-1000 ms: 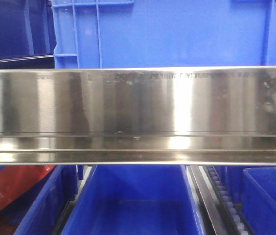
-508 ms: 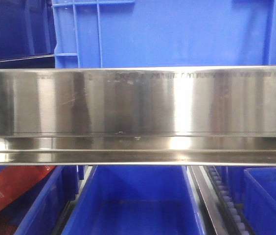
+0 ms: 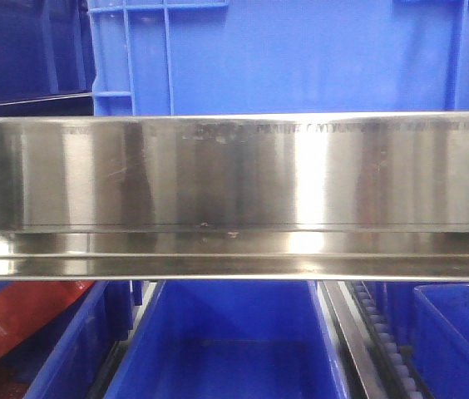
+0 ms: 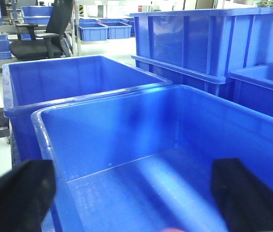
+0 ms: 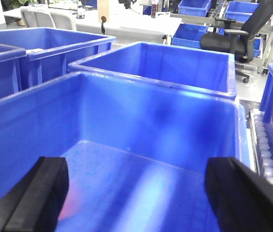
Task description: Place cylindrical capacitor in blue bin on shelf
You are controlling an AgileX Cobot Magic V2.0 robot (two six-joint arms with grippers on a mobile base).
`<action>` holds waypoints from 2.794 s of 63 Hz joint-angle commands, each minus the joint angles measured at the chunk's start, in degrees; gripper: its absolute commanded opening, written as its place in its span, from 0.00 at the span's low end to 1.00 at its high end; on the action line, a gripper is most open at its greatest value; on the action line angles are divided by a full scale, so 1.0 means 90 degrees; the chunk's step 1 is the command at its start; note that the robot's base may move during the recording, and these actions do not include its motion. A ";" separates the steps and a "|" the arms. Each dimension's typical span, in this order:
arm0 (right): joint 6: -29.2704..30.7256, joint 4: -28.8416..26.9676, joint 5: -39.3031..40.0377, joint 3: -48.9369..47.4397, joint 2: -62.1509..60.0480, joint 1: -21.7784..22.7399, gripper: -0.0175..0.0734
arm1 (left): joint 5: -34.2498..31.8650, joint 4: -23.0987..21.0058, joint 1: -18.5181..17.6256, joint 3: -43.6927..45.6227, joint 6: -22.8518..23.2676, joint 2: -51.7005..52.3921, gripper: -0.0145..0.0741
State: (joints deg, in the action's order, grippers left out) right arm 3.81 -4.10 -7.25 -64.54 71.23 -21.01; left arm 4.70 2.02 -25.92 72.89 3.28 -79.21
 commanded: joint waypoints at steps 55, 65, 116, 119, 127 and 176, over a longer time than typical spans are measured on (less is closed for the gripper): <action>0.0037 -0.0013 -0.0821 0.2607 -0.4158 -0.0004 0.01 | -0.0658 -0.0225 0.0450 -0.3747 -0.0020 0.4237 0.04; 0.0037 -0.0013 -0.0821 0.3614 -0.5333 -0.0004 0.01 | -0.0894 -0.0305 0.0450 -0.5215 -0.0020 0.5606 0.04; 0.0037 -0.0013 -0.2105 0.4363 -0.7914 -0.0004 0.01 | -0.0248 -0.0337 0.0450 -0.6774 -0.0020 0.8629 0.04; 0.0037 -0.0013 -0.2105 0.4363 -0.7914 -0.0004 0.01 | -0.0248 -0.0337 0.0450 -0.6774 -0.0020 0.8629 0.04; 0.0037 -0.0013 -0.2106 0.4395 -0.7914 -0.0004 0.01 | -0.0248 -0.0337 0.0450 -0.6774 -0.0020 0.8629 0.04; -0.0306 0.0129 0.0806 0.7171 -0.7914 0.2564 0.01 | -0.0248 -0.0337 0.0450 -0.6774 -0.0020 0.8629 0.04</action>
State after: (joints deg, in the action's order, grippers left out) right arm 1.08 -2.11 -3.77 -0.21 0.16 1.01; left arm 3.14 -0.66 -22.03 11.93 3.15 -1.82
